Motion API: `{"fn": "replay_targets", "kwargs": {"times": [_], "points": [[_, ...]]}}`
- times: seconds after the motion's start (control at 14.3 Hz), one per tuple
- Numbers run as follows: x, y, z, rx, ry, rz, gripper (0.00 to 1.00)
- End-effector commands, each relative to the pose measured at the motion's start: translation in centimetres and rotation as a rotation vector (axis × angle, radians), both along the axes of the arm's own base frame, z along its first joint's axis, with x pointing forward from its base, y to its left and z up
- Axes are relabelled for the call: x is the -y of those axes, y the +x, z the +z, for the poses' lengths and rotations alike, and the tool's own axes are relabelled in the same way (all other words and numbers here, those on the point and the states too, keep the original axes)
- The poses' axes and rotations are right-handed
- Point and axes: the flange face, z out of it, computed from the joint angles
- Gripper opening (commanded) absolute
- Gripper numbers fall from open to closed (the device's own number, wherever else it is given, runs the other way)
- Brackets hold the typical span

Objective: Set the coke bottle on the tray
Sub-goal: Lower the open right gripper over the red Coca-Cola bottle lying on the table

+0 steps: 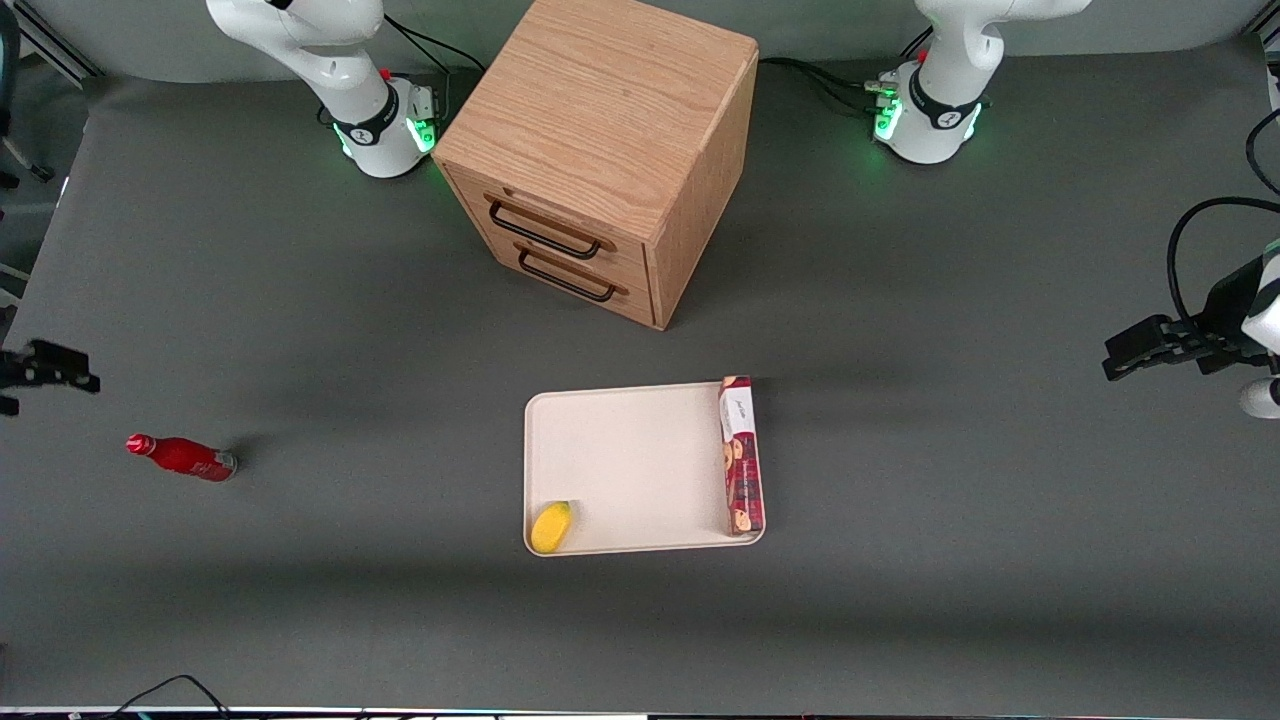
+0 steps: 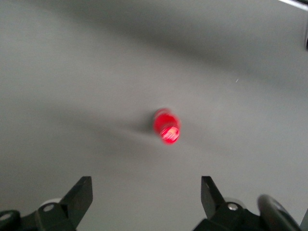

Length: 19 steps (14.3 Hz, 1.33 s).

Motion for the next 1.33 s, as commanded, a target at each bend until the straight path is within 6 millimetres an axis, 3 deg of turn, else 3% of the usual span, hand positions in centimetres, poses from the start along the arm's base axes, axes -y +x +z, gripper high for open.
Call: {"fn": "replay_targets", "kwargs": {"times": [0.0, 0.14, 0.42, 0.56, 0.77, 0.91, 1.26], "points": [[1.4, 2.7, -4.2, 0.022, 0.004, 0.049, 1.00], [1.8, 3.3, -8.5, 0.015, -0.007, 0.044, 1.00], [2.3, 1.5, -14.7, 0.015, -0.002, 0.013, 1.00], [2.2, 0.6, -15.6, 0.011, 0.044, -0.021, 1.00], [1.9, -0.3, -15.4, 0.004, 0.055, -0.034, 0.98], [1.9, -0.3, -15.4, 0.003, 0.054, -0.021, 0.80], [1.9, -0.4, -14.8, 0.006, 0.045, -0.011, 0.08]]}}
